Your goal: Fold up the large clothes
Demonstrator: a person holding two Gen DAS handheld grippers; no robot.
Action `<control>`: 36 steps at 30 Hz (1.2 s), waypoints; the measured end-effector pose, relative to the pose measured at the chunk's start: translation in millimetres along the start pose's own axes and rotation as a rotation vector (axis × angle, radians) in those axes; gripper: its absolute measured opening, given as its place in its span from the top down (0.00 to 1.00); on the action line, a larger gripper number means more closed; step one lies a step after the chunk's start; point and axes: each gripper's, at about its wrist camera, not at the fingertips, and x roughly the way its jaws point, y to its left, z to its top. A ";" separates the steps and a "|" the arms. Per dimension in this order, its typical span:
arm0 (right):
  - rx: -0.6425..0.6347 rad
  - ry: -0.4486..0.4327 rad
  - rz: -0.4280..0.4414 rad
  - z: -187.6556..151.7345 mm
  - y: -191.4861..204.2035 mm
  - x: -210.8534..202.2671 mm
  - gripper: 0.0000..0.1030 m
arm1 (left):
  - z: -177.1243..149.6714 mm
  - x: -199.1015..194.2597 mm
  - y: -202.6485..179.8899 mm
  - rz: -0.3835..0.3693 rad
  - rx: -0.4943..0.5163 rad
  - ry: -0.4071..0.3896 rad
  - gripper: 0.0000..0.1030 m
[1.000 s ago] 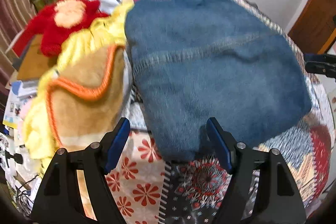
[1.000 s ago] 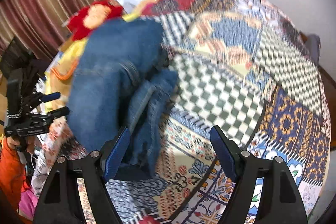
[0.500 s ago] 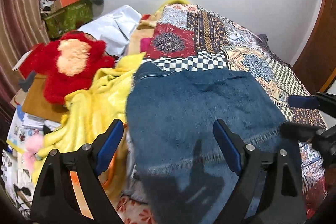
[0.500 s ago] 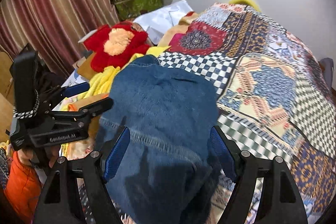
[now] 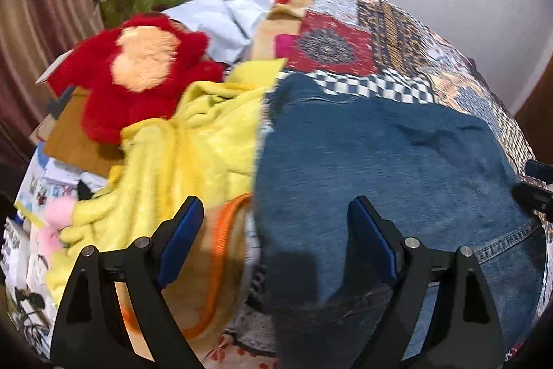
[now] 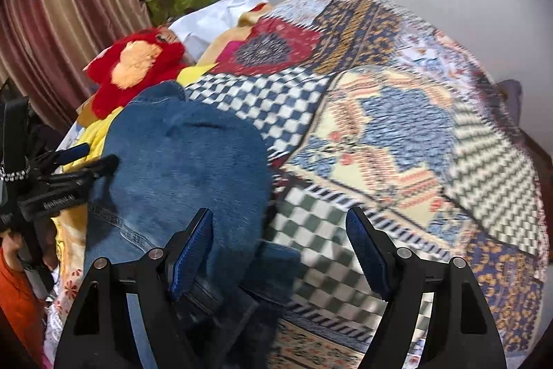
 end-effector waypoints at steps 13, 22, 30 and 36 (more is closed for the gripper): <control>-0.057 -0.308 -0.002 -32.4 45.7 -150.2 0.25 | -25.7 -152.9 -11.3 -0.034 0.105 -0.232 0.15; -0.065 -0.597 0.046 -81.5 87.6 -276.0 0.25 | -61.7 -310.1 -44.9 -0.149 0.120 -0.559 0.15; -0.022 -0.765 0.036 -133.9 108.6 -345.3 0.25 | -114.5 -392.9 -70.9 -0.182 0.103 -0.759 0.15; -0.013 -0.784 0.029 -162.6 116.8 -359.7 0.25 | -143.1 -410.6 -82.1 -0.111 0.079 -0.828 0.11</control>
